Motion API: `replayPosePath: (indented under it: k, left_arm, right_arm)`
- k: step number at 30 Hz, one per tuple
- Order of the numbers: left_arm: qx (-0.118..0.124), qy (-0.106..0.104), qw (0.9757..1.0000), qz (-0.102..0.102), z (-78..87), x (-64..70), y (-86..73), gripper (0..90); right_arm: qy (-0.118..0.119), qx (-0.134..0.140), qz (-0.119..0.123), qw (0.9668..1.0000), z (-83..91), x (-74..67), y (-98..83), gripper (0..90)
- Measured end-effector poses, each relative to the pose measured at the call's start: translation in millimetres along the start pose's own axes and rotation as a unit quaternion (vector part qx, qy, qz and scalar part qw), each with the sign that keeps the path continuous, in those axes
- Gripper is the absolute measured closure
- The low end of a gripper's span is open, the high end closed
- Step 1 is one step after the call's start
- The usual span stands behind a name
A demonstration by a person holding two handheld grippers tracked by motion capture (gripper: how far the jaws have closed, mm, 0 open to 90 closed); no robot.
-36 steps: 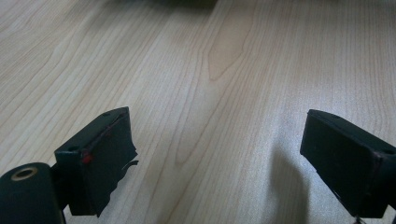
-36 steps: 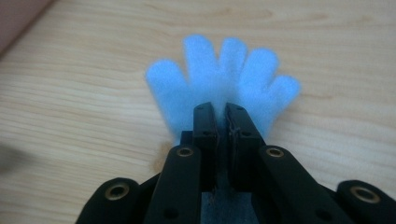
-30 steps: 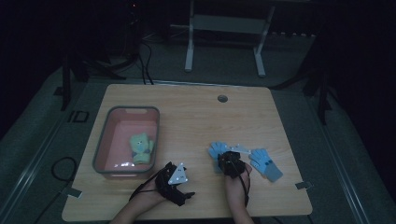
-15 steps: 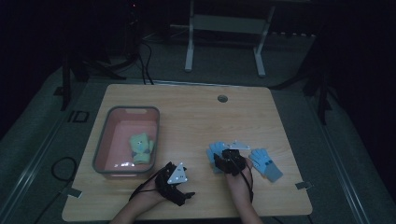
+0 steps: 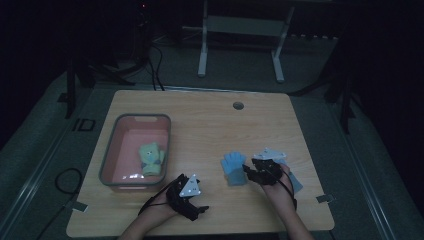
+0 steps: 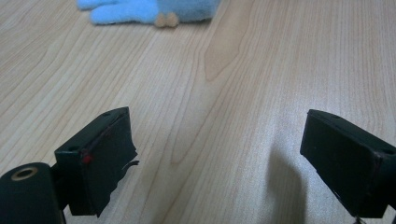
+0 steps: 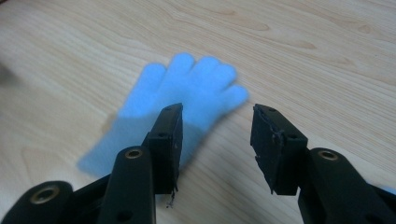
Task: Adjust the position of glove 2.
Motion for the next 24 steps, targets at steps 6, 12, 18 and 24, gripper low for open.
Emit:
replayPosePath:
  k: [6,12,18,24]
  left_arm:
    - [0.000,-0.005,1.0000,0.001,-0.1,1.5,1.0,9.8]
    - [-0.001,-0.005,1.0000,-0.003,-0.5,2.8,1.1,9.8]
    - [-0.004,-0.004,1.0000,-0.007,-0.9,1.9,0.8,9.8]
    - [-0.005,-0.004,1.0000,-0.006,-1.5,1.7,0.3,9.8]
  right_arm:
    - [-0.011,-0.001,0.000,0.9999,17.6,29.8,-13.5,59.2]
    - [-0.008,-0.014,-0.007,0.9998,32.3,69.0,-30.0,59.1]
    - [0.011,-0.016,-0.001,0.9998,48.0,96.0,-43.9,59.1]
    - [0.030,-0.031,0.007,0.9990,49.0,99.4,-62.2,59.4]
Point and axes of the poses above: each handheld gripper's, and its own axes: z roughly backward along the jaws, y roughly out of its top, x roughly to its right, the point moved 3 cm from there along -z, roughly forward along the jaws, and after that the axes turned 3 degrees about x, right-handed, at the moved point
